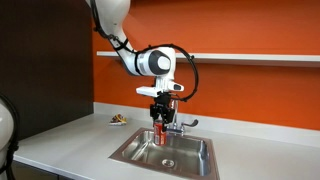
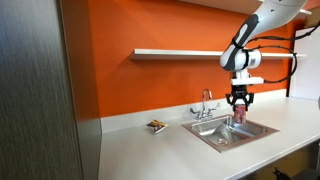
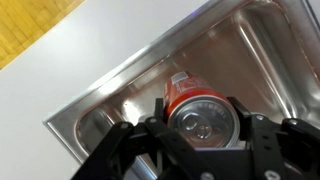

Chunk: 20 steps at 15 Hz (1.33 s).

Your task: Remove the can from the sink

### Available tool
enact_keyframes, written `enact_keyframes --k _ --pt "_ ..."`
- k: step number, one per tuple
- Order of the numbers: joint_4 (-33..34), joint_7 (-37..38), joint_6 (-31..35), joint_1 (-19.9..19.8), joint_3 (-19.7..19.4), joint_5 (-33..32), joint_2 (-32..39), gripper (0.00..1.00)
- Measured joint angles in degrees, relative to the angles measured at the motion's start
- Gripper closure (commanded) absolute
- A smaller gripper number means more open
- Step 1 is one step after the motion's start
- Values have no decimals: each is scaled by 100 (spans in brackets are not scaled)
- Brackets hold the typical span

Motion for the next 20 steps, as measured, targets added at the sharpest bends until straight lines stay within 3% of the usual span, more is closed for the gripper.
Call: enact_keyframes --k 7,20 --pt "-526 -72 -57 226 374 -4 -436 62" --pt "-742 -249 -66 893 1078 -4 -325 62"
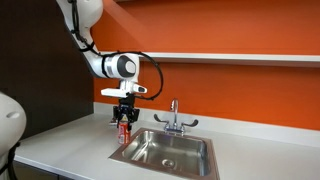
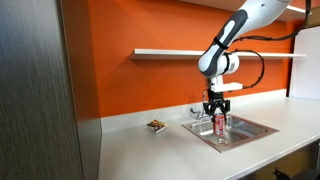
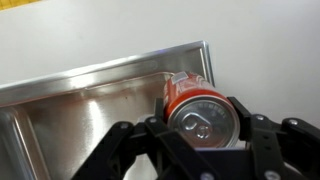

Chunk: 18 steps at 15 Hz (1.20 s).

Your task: Remove the can from the sink

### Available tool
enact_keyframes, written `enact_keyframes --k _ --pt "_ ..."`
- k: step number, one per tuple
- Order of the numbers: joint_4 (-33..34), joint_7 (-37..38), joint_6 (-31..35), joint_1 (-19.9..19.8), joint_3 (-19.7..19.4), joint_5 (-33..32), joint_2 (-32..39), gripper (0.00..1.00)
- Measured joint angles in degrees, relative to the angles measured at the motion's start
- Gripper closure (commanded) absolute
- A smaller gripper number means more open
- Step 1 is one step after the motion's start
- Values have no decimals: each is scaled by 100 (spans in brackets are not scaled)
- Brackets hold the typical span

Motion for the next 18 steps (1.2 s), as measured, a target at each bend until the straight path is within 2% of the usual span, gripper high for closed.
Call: enact_keyframes --k 13,18 --pt "179 -142 4 571 592 118 498 62" --pt "371 -226 11 678 731 201 688 62"
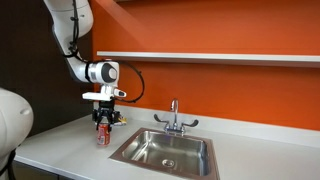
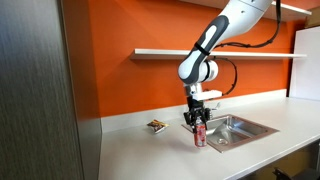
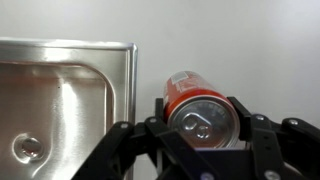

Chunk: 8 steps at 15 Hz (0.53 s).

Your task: Remove the can from the sink

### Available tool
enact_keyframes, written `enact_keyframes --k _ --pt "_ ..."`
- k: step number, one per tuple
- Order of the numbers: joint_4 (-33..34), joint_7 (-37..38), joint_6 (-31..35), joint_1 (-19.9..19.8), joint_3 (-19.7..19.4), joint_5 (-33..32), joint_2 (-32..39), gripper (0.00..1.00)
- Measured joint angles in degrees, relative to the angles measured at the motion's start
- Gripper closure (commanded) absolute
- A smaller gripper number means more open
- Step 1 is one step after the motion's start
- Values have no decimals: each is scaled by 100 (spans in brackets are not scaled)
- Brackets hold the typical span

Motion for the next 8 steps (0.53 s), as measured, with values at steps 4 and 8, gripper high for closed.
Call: enact_keyframes --k 4,8 --pt "135 -133 16 15 40 140 168 62" --pt "235 -305 55 15 44 317 339 62"
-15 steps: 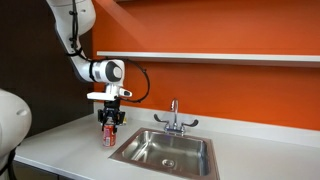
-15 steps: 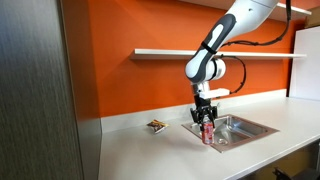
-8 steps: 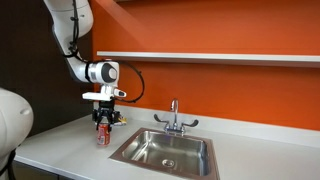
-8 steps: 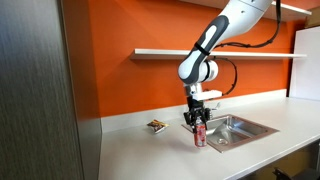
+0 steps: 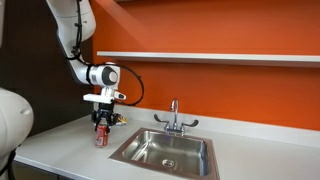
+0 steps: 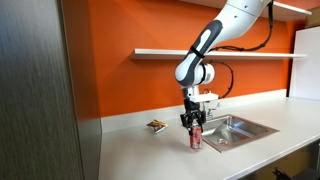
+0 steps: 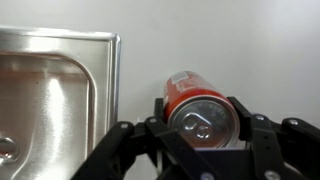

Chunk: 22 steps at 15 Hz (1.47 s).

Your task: Remove the can from the sink

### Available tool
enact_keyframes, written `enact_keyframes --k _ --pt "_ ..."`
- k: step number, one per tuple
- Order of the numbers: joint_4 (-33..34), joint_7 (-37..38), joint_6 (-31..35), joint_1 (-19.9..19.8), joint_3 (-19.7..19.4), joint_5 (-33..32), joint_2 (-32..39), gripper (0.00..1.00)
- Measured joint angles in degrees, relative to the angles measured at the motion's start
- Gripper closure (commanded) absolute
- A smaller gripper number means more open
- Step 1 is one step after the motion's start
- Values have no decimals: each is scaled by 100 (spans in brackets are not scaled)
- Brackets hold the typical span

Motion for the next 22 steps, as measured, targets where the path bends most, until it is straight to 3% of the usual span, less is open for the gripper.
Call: enact_keyframes --k 22 --pt "-12 -91 463 3 13 72 171 62"
